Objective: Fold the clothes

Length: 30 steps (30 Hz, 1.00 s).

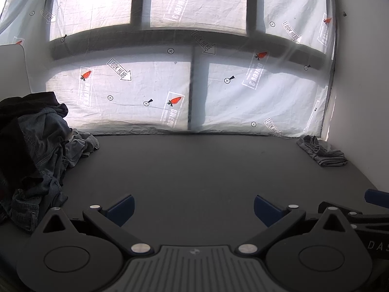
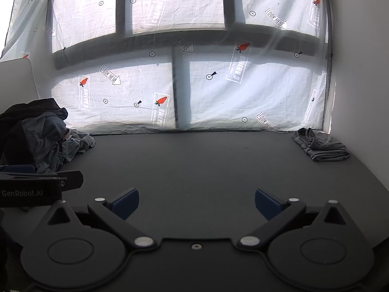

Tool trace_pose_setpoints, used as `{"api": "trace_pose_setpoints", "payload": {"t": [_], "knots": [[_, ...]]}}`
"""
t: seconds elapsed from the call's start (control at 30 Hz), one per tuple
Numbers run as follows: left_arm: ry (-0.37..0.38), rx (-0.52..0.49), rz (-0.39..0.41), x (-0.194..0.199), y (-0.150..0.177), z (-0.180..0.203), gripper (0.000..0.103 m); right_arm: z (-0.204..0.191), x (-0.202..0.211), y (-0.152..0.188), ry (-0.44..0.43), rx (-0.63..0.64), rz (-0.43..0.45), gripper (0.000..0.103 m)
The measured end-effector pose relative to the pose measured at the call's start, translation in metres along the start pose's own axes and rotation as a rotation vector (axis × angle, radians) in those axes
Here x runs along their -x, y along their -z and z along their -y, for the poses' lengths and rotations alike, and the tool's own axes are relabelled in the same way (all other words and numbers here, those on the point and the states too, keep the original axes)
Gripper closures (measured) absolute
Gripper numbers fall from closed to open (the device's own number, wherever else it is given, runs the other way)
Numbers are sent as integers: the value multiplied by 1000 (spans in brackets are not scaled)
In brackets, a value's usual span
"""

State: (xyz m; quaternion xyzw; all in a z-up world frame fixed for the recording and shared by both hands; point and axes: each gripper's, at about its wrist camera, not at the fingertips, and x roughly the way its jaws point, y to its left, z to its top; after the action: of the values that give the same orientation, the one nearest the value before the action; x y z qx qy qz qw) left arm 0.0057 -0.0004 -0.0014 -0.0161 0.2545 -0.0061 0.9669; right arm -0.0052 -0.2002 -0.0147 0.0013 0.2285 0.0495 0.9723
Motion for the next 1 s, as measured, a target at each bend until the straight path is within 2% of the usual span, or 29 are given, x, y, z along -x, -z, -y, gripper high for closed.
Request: {"api": "trace_pose_setpoints", "payload": {"t": [0.37, 0.57, 0.8, 0.9, 1.0], "knots": [[-1, 7, -14, -7, 1, -3, 0, -1, -4, -6, 6, 5, -11, 0], [-4, 14, -48, -14, 1, -7, 0, -2, -10, -5, 11, -3, -36, 0], [29, 68, -100, -52, 0, 4, 0, 23, -22, 0, 73, -65, -74, 0], [67, 128, -123, -76, -8, 11, 0, 48, -31, -1, 106, -117, -69, 0], [131, 267, -123, -100, -21, 14, 0, 78, -55, -5, 127, -197, -69, 0]]}}
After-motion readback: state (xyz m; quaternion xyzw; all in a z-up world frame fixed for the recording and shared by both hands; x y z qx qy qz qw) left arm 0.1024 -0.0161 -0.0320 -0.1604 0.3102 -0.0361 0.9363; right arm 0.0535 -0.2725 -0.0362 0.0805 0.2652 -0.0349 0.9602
